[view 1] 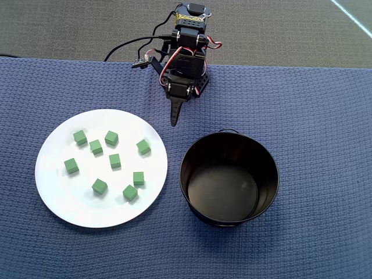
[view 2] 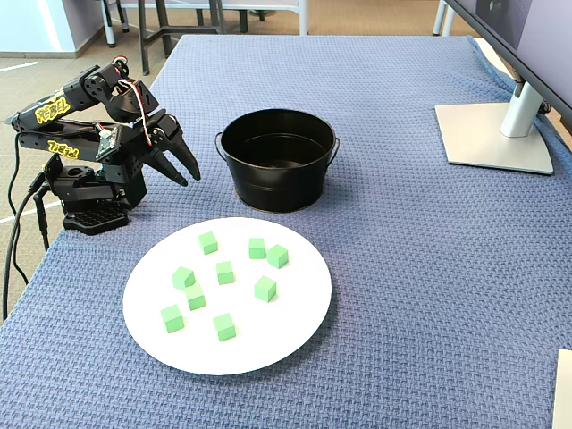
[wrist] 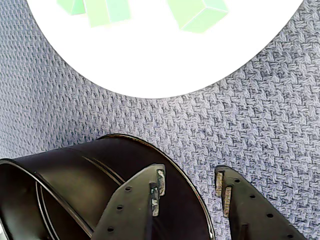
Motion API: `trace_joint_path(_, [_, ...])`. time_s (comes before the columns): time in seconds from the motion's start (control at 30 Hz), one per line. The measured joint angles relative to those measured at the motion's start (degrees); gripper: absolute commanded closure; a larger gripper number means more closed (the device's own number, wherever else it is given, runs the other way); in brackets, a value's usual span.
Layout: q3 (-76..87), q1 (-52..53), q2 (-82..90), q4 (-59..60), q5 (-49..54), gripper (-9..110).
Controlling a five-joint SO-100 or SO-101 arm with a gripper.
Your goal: Pick up the green cubes from the white plate and place them in the black recipient
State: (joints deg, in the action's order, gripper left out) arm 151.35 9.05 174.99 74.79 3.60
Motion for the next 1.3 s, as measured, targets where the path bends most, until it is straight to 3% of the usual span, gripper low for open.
trace_joint_path(0.5, [-2.11, -2.64, -9.32, -0.79, 4.57, 98])
trace_joint_path(0.93, [-22.24, -0.79, -34.01, 1.49, 10.99, 93])
trace_joint_path(1.3, [-31.99, 13.10, -59.15, -5.71, 39.64, 86])
